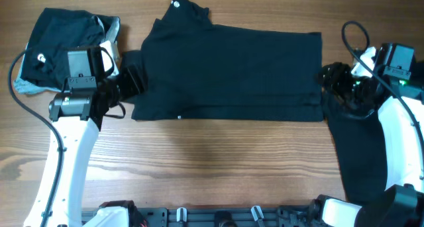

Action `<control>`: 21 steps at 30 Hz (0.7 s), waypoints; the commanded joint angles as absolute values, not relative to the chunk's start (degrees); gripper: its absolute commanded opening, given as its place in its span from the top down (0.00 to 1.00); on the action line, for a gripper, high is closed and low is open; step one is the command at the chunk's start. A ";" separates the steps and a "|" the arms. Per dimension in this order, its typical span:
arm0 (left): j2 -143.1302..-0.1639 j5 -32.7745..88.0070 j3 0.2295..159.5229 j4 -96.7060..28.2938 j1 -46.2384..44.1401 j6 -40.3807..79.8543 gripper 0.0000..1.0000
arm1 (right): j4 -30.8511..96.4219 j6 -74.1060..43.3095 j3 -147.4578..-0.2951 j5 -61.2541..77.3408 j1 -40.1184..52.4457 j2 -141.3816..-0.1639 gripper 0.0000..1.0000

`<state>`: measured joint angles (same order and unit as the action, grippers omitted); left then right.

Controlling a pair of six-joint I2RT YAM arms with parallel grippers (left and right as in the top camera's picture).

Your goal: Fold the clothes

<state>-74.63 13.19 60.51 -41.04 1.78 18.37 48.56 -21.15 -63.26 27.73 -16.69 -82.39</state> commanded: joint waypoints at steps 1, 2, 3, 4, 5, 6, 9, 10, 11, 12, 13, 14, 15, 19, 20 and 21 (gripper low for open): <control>-82.43 6.72 60.20 -45.84 2.04 17.12 0.30 | 53.43 -19.35 -63.11 22.52 -16.56 -86.89 0.22; -85.45 6.85 60.20 -45.63 2.37 17.19 0.30 | 53.71 -18.94 -62.85 22.50 -16.56 -88.58 0.20; -89.21 7.57 60.20 -44.77 2.59 17.34 0.30 | 53.65 -18.39 -62.37 22.55 -16.56 -90.70 0.19; -92.25 8.73 60.20 -44.03 2.66 17.34 0.30 | 53.71 -17.98 -62.26 22.74 -16.56 -92.40 0.19; -95.09 10.33 60.20 -43.48 2.63 17.32 0.30 | 53.87 -17.96 -62.24 22.70 -16.56 -93.86 0.18; -97.69 11.99 60.23 -43.33 2.63 17.32 0.30 | 53.82 -17.98 -62.24 22.70 -16.56 -95.22 0.18; -103.96 12.51 60.20 -45.41 2.66 17.06 0.38 | 54.13 -17.98 -62.24 22.68 -16.56 -97.71 0.17; -104.92 12.36 60.20 -45.47 2.66 17.06 0.40 | 54.19 -17.91 -62.24 22.50 -16.56 -97.82 0.17; -105.75 12.34 60.20 -45.43 2.66 17.08 0.45 | 54.13 -17.96 -62.24 21.96 -16.56 -97.84 0.17; -105.89 12.08 60.20 -45.50 2.66 17.10 0.56 | 54.11 -18.00 -62.24 21.23 -16.56 -97.84 0.16; -105.86 11.40 60.23 -45.67 2.66 17.15 0.69 | 54.24 -18.09 -62.24 20.21 -16.56 -97.84 0.17; -105.82 10.28 60.23 -46.04 2.76 17.47 0.86 | 54.46 -18.20 -62.24 19.31 -16.56 -97.84 0.16; -105.82 8.49 60.23 -47.00 3.14 18.85 0.96 | 54.89 -18.17 -62.24 18.35 -16.56 -97.86 0.16; -104.99 4.43 60.23 -51.11 8.05 20.16 0.96 | 52.31 -19.68 -57.76 18.09 -16.56 -98.04 0.17; -104.88 4.64 60.23 -51.37 9.04 19.94 0.96 | 50.92 -19.51 -56.16 18.98 -16.56 -98.04 0.19; -104.88 4.62 60.23 -51.77 9.41 19.68 0.96 | 49.17 -19.44 -54.65 19.81 -16.56 -98.04 0.20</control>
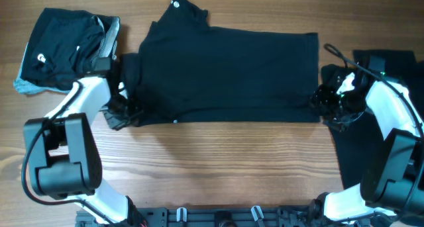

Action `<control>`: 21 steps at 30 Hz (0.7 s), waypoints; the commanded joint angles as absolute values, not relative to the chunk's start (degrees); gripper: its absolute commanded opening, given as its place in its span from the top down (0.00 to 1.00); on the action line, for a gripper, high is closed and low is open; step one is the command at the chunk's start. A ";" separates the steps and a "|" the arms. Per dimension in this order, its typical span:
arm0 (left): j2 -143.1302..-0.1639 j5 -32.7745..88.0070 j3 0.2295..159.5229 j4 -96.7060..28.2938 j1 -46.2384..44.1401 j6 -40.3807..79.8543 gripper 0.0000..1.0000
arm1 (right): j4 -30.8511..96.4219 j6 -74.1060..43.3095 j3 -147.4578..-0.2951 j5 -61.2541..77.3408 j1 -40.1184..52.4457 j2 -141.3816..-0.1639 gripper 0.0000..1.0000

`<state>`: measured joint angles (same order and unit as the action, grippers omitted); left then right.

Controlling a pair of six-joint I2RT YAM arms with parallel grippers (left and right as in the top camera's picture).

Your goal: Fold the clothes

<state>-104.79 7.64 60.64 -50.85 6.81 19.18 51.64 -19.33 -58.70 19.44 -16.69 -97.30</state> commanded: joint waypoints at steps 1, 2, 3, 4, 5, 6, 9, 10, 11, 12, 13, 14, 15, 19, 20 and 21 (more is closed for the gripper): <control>-104.88 4.60 60.23 -52.05 9.50 19.46 0.96 | 48.10 -19.53 -53.78 19.97 -16.56 -98.04 0.21; -104.88 4.58 60.23 -52.38 9.50 19.49 0.96 | 46.85 -19.53 -52.88 19.97 -16.56 -98.04 0.22; -104.88 4.62 60.23 -52.38 9.50 19.51 0.96 | 46.72 -19.66 -52.18 20.05 -16.56 -98.04 0.23; -104.88 4.64 60.23 -52.38 9.47 19.53 0.96 | 46.41 -19.49 -51.00 21.19 -16.56 -98.04 0.22; -104.88 4.64 60.23 -52.36 9.43 19.51 0.96 | 45.17 -19.49 -49.91 22.02 -16.56 -98.04 0.22; -104.88 4.64 60.23 -52.34 9.43 19.51 0.96 | 42.74 -19.51 -48.73 23.16 -16.56 -98.04 0.22; -104.88 4.64 60.23 -52.16 9.43 19.51 0.96 | 36.32 -21.17 -46.22 26.68 -16.56 -98.04 0.39; -104.88 4.64 60.23 -52.34 9.43 19.51 0.96 | 36.34 -21.23 -46.11 26.61 -16.56 -98.04 0.54; -104.88 4.64 60.23 -52.38 9.43 19.51 0.96 | 36.64 -21.15 -46.11 26.02 -16.56 -98.04 0.65; -104.88 4.64 60.23 -52.38 9.43 19.51 0.96 | 37.06 -21.19 -46.11 24.91 -16.56 -98.04 0.78; -104.88 4.86 60.25 -52.36 9.43 19.51 0.96 | 37.56 -21.26 -46.11 23.62 -16.56 -98.04 0.86; -104.88 5.52 60.25 -52.38 9.43 19.51 0.96 | 38.26 -21.87 -46.11 23.00 -16.56 -98.04 0.90; -104.88 6.17 60.25 -52.51 9.43 19.51 0.96 | 39.29 -22.65 -46.11 21.89 -16.58 -98.04 0.92; -103.92 6.26 60.25 -56.93 9.56 19.75 0.96 | 43.62 -22.65 -46.85 17.58 -16.58 -97.71 0.94; -103.44 6.26 60.25 -58.28 9.56 19.75 0.96 | 45.21 -22.65 -47.33 16.19 -16.58 -97.47 0.93; -102.87 6.09 60.25 -59.53 9.54 19.75 0.96 | 47.27 -22.65 -48.10 14.44 -16.58 -96.92 0.91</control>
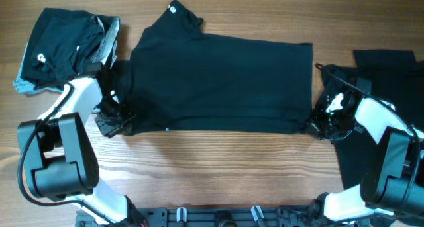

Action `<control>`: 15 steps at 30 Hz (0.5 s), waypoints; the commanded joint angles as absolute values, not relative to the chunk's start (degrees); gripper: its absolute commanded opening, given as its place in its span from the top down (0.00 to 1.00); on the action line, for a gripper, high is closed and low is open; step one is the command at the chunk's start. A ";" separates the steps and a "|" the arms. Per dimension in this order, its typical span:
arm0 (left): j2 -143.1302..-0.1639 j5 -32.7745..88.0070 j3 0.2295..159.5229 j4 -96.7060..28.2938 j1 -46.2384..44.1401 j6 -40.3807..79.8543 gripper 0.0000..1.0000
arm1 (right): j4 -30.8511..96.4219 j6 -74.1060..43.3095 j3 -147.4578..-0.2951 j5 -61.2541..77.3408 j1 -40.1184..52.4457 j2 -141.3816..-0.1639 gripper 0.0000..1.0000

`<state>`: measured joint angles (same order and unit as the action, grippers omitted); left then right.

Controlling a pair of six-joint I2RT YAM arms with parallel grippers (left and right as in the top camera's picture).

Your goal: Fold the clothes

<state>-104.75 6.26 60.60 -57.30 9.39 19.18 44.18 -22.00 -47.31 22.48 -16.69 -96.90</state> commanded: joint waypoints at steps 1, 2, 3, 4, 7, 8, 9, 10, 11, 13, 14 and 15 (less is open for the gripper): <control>-102.37 6.11 60.25 -60.16 9.54 19.75 0.95 | 48.40 -22.63 -48.73 13.78 -16.58 -96.31 0.88; -102.08 6.11 60.25 -60.31 9.54 19.75 0.93 | 49.10 -22.63 -49.34 13.45 -16.58 -95.64 0.83; -101.69 6.17 60.25 -60.42 9.50 19.75 0.85 | 49.47 -22.59 -49.98 13.50 -16.58 -94.87 0.66; -101.27 6.72 60.27 -60.49 9.50 19.73 0.68 | 50.09 -22.44 -51.18 13.47 -16.58 -93.56 0.55; -99.88 9.74 61.87 -62.11 9.50 18.94 0.61 | 52.84 -20.91 -56.80 13.50 -16.58 -89.65 0.44; -99.00 11.09 63.37 -63.05 9.50 18.20 0.61 | 53.76 -19.38 -59.59 14.24 -16.58 -88.38 0.42; -98.17 11.31 64.75 -64.01 9.50 18.17 0.61 | 54.39 -18.35 -61.80 15.20 -16.58 -87.37 0.41; -97.19 11.33 66.57 -65.08 9.50 18.17 0.61 | 54.74 -17.91 -63.61 16.14 -16.58 -86.61 0.41; -96.16 11.35 68.71 -66.13 9.50 18.17 0.61 | 55.02 -17.50 -65.52 17.17 -16.58 -85.97 0.41; -94.21 13.02 74.35 -66.85 9.43 16.84 0.57 | 55.05 -15.40 -70.52 22.37 -16.58 -85.12 0.41; -93.60 15.84 77.14 -66.15 9.21 14.76 0.53 | 54.87 -14.63 -73.14 25.28 -16.58 -85.12 0.41; -93.41 19.81 81.43 -64.14 8.54 11.92 0.48 | 54.57 -14.28 -75.53 27.22 -16.56 -85.12 0.41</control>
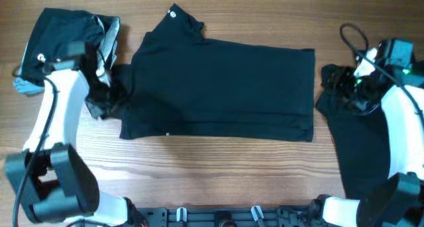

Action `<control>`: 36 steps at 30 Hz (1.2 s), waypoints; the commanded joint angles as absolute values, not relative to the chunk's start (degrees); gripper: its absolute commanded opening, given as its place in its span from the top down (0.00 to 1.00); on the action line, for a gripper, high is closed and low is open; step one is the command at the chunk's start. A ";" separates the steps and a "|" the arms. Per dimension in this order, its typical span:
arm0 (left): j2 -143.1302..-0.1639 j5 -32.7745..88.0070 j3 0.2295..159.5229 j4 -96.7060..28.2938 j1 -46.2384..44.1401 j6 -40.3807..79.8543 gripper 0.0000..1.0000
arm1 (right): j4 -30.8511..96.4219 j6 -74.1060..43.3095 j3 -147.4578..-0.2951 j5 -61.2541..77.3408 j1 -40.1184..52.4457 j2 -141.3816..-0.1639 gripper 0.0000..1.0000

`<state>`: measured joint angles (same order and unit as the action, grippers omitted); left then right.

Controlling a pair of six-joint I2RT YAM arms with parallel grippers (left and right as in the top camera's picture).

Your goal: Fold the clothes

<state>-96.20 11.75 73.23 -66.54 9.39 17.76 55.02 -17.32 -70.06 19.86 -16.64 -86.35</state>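
Observation:
A black garment [218,88] lies spread flat across the middle of the wooden table [212,174], with a small collar-like flap at its far left corner. My left gripper [104,102] sits against the garment's left edge, dark against dark cloth, so its jaws are unreadable. My right gripper [329,81] hovers just off the garment's right edge with a narrow strip of table between them. Its jaws are also not discernible.
A crumpled pile of dark clothes [63,38] with a grey piece lies at the far left corner. Another black cloth [364,161] covers the table on the right, under the right arm. Cables trail from the right wrist.
Both grippers were at the garment's near corners and now stand farther back, at mid height of its sides. The right one is now clear of the cloth. The garment's near edge lies slightly nearer.
Both grippers first stood at the garment's left and right sides. Then they were at its near corners, and the garment sat shifted toward the front and left. Now both are back at the sides and the garment lies flat, a little nearer than at first.

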 commanded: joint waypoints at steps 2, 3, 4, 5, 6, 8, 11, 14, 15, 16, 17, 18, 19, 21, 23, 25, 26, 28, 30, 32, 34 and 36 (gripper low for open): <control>-93.82 20.32 87.09 -56.82 5.56 10.46 0.38 | 52.40 -14.41 -78.56 31.97 -16.51 -85.12 0.39; -94.19 20.34 88.16 -54.11 4.40 9.91 0.34 | 51.09 -14.94 -78.59 32.91 -16.43 -85.12 0.39; -95.11 19.84 89.25 -50.06 2.61 9.54 0.32 | 49.78 -15.42 -78.59 32.88 -16.19 -85.30 0.38; -96.62 19.03 89.62 -45.87 0.93 9.50 0.30 | 48.86 -15.46 -78.59 32.88 -15.88 -85.69 0.38; -98.17 18.55 89.62 -42.96 -0.32 9.39 0.30 | 48.47 -15.66 -78.54 32.86 -15.68 -86.06 0.37; -101.86 18.17 89.62 -37.12 -2.04 9.13 0.29 | 48.29 -15.64 -78.52 32.40 -15.35 -87.33 0.37; -112.42 17.45 89.78 -22.46 -4.95 8.08 0.34 | 48.38 -15.70 -78.41 31.35 -15.27 -90.94 0.37; -119.87 13.82 91.72 -16.10 -6.74 7.81 0.36 | 49.41 -16.51 -78.37 31.35 -15.27 -93.73 0.37; -122.58 12.10 92.84 -14.33 -7.35 7.64 0.35 | 49.91 -16.53 -78.37 31.35 -15.27 -94.78 0.37; -124.68 10.79 93.38 -12.40 -7.68 7.09 0.31 | 50.19 -16.51 -78.35 31.35 -15.27 -95.53 0.38; -125.93 10.26 93.41 -10.68 -7.77 6.15 0.29 | 50.19 -16.51 -78.32 31.38 -15.14 -95.94 0.37; -127.24 8.88 93.41 -8.75 -7.77 6.15 0.23 | 50.22 -16.51 -78.30 31.33 -14.94 -96.25 0.37; -128.29 8.21 93.41 -6.90 -7.77 6.13 0.20 | 50.22 -16.49 -78.28 31.22 -14.63 -96.31 0.38; -129.97 7.55 93.41 -4.19 -7.75 6.13 0.18 | 50.19 -16.53 -78.28 30.76 -13.93 -96.33 0.37; -131.02 7.55 93.38 -4.10 -7.77 6.17 0.17 | 50.17 -16.67 -78.28 28.67 -12.80 -96.36 0.37; -131.07 6.81 93.38 -4.69 -7.77 6.17 0.16 | 50.17 -16.69 -78.28 26.48 -11.92 -96.36 0.37; -131.04 5.21 93.38 -4.45 -7.75 6.15 0.16 | 50.13 -16.71 -78.28 25.78 -11.57 -96.40 0.37; -131.04 2.87 93.38 -4.14 -7.55 6.13 0.15 | 50.00 -16.71 -78.26 25.28 -11.40 -96.90 0.37; -131.20 2.22 93.38 -3.49 -7.18 5.48 0.17 | 50.19 -16.71 -78.26 25.30 -11.40 -97.54 0.37; -132.00 1.80 93.38 -1.54 -6.87 4.10 0.20 | 50.24 -16.71 -78.24 25.28 -11.31 -98.24 0.37; -134.10 1.83 93.38 0.80 -6.85 2.94 0.23 | 50.15 -16.71 -78.11 25.30 -10.74 -98.70 0.38; -135.72 1.85 93.38 2.00 -6.92 2.44 0.25 | 50.19 -16.69 -77.47 25.28 -10.02 -98.80 0.38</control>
<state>-132.31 2.81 92.58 1.10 -7.11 4.73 50.13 -16.43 -77.76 26.28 -11.05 -97.78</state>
